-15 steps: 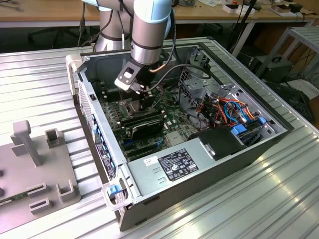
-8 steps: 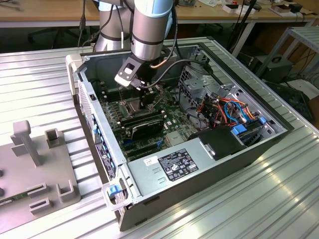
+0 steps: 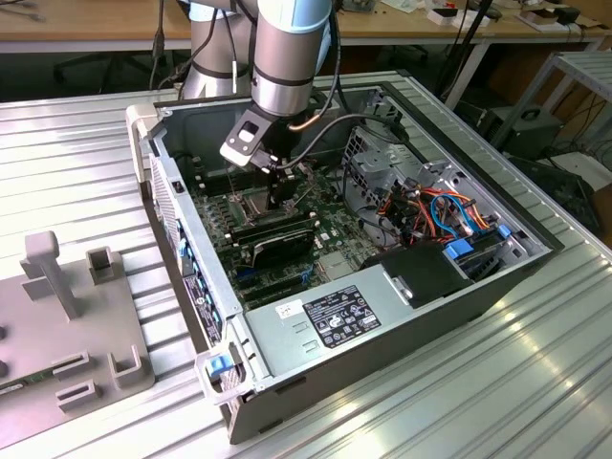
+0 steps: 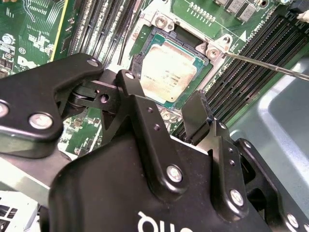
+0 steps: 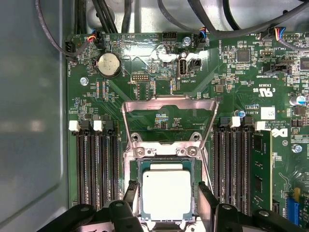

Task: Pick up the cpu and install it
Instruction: 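Place the cpu into insertion slot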

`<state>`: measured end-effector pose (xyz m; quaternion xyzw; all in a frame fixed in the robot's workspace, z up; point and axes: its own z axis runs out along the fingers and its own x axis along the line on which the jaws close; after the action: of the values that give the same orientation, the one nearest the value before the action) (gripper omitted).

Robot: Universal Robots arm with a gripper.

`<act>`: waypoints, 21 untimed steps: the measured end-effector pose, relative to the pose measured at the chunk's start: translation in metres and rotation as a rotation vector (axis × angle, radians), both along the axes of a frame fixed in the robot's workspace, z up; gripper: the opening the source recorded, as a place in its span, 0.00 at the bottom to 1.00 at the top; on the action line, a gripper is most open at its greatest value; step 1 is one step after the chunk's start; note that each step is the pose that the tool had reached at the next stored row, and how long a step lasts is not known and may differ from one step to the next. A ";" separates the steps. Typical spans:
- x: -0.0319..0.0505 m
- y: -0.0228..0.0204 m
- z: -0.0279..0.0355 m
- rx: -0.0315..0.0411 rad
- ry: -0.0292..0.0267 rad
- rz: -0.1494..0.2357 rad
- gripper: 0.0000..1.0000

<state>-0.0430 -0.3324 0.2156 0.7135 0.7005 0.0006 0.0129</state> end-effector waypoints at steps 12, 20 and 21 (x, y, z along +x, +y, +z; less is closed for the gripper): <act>0.0000 0.0001 0.0116 -0.0004 -0.0003 0.000 0.60; 0.0000 0.0001 0.0207 -0.0005 -0.0002 0.000 0.60; 0.0000 0.0001 0.0210 -0.0004 -0.0002 0.000 0.60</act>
<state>-0.0430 -0.3322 0.2366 0.7135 0.7005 0.0005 0.0131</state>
